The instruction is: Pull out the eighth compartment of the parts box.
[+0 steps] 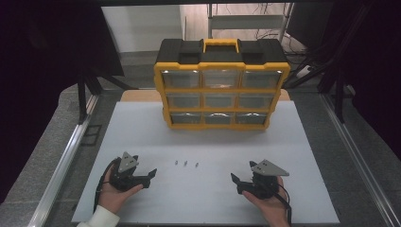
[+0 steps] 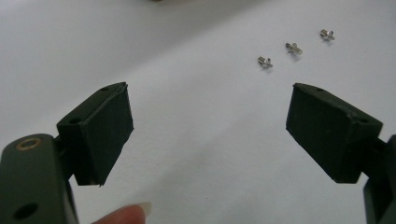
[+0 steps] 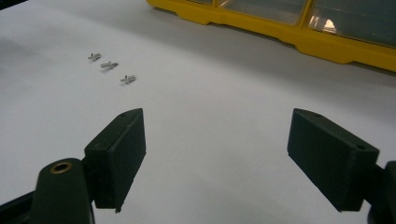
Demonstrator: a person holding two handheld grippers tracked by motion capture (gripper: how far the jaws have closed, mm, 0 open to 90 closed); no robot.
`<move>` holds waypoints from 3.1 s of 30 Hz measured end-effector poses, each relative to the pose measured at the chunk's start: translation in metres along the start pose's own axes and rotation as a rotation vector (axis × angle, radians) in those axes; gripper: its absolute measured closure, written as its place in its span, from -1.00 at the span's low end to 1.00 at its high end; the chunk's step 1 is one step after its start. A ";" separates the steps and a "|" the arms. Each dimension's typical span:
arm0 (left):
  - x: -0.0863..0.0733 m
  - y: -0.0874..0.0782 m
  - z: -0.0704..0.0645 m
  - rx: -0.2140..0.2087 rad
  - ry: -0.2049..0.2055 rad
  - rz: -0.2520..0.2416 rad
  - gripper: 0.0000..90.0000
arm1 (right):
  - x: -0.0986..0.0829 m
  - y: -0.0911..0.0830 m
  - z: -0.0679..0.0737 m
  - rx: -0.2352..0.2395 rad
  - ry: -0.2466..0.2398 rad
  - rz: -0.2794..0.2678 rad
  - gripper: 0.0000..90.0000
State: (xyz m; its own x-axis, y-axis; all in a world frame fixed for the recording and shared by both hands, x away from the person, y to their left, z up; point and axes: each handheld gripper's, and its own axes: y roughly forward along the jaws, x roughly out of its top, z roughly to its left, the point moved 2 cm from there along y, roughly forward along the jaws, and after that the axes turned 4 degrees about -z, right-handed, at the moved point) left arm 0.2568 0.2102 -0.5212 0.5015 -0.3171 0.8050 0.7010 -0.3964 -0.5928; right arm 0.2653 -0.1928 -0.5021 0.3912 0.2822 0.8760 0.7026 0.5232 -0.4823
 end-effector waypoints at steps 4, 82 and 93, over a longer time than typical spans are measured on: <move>0.000 0.000 0.000 -0.002 0.005 0.000 -0.66 | 0.000 0.006 0.005 -0.004 -0.005 0.005 -0.57; -0.002 0.001 0.001 0.000 0.003 0.006 -0.66 | 0.014 0.053 0.056 -0.057 -0.179 0.002 -0.59; -0.002 0.001 0.001 0.000 0.004 0.011 -0.66 | 0.015 0.050 0.060 -0.118 -0.354 0.005 -0.59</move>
State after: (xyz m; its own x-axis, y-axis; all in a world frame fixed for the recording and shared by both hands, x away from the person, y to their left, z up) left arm 0.2569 0.2112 -0.5236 0.5074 -0.3245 0.7983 0.6956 -0.3925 -0.6017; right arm 0.2702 -0.1141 -0.5127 0.1797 0.5562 0.8114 0.7731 0.4301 -0.4661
